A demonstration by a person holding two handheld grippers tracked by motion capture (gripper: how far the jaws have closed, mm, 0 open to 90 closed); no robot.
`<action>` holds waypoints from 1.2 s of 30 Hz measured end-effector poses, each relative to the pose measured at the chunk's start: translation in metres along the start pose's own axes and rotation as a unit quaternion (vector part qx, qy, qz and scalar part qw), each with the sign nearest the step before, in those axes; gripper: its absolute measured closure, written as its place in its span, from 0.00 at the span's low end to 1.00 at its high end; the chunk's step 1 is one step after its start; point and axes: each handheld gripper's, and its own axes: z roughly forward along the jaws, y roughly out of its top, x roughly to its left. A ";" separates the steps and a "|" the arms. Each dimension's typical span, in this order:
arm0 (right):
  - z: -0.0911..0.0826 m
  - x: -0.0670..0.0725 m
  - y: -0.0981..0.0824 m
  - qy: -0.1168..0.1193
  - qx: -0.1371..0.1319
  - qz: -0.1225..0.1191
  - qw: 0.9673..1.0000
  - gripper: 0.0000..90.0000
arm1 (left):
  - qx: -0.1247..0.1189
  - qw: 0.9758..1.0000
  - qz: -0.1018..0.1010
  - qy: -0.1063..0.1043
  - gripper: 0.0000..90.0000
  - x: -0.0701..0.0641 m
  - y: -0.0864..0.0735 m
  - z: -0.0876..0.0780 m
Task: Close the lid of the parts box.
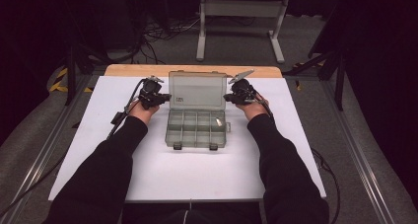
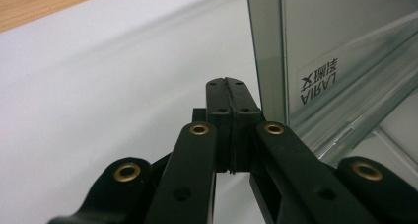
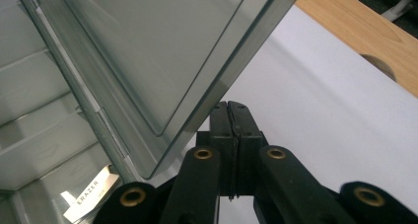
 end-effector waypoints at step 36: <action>-0.030 0.013 -0.001 0.020 -0.046 -0.023 0.998 1.00 | 0.006 0.999 0.033 -0.024 1.00 -0.005 -0.001 -0.017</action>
